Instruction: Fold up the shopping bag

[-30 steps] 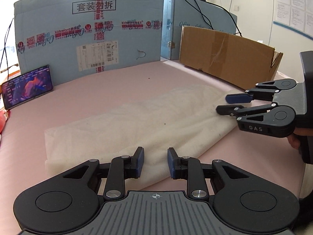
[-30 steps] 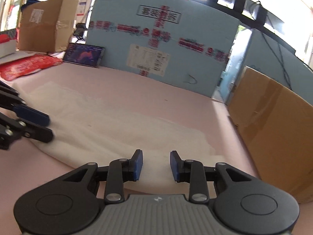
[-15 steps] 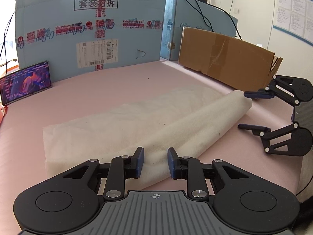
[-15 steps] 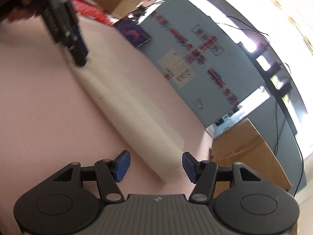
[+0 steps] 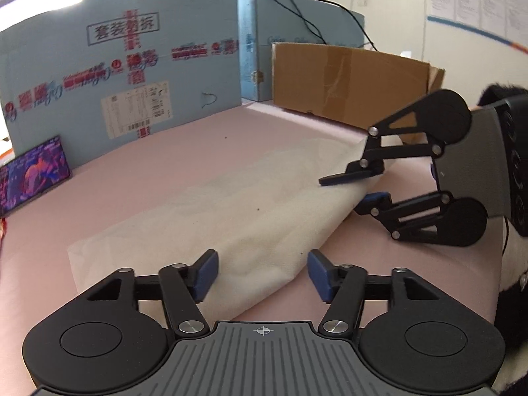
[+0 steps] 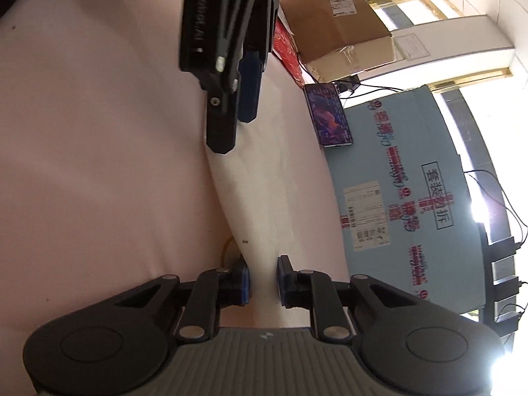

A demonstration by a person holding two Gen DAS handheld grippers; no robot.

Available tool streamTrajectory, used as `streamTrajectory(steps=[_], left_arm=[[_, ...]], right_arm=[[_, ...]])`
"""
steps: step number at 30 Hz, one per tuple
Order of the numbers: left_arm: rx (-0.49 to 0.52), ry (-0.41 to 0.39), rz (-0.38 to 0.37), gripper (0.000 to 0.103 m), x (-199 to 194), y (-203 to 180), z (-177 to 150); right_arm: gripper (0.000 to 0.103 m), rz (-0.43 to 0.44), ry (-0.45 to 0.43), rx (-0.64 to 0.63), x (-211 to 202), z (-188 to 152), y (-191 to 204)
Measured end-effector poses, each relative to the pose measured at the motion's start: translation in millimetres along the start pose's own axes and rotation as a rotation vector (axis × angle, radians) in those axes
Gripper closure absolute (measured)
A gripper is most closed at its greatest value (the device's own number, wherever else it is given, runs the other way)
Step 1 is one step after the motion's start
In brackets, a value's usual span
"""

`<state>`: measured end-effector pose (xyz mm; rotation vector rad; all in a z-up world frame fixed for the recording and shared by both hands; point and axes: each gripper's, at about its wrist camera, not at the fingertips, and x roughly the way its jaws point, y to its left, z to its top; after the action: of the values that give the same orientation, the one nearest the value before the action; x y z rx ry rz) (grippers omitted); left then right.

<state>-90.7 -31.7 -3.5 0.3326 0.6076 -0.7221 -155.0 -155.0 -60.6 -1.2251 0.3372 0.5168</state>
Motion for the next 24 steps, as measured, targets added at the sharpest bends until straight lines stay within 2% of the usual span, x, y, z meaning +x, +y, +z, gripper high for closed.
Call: streamTrajectory(steps=[6, 11, 12, 13, 14, 18, 20, 24], left_arm=[[0.120, 0.067, -0.023, 0.038, 10, -7, 4], [0.106, 0.096, -0.020, 0.038, 12, 6, 4], [0.105, 0.102, -0.030, 0.045, 11, 8, 4], [0.105, 0.109, -0.041, 0.058, 10, 11, 3], [0.091, 0.117, -0.063, 0.063, 8, 15, 3], [-0.009, 0.144, -0.168, 0.069, -1, 41, 1], [-0.131, 0.152, -0.244, 0.069, -2, 63, -1], [-0.364, 0.123, -0.338, 0.070, 1, 98, -18]], right_arm=[[0.086, 0.143, -0.029, 0.239, 0, -12, -36], [0.086, 0.265, -0.056, 0.444, -1, -25, -66], [0.087, 0.291, -0.062, 0.486, -2, -28, -72], [0.087, 0.317, -0.067, 0.517, -3, -32, -77], [0.088, 0.348, -0.070, 0.554, -4, -36, -83], [0.087, 0.471, -0.052, 0.673, -5, -55, -102], [0.086, 0.516, -0.035, 0.745, -1, -64, -110], [0.071, 0.557, 0.005, 0.969, 10, -94, -135]])
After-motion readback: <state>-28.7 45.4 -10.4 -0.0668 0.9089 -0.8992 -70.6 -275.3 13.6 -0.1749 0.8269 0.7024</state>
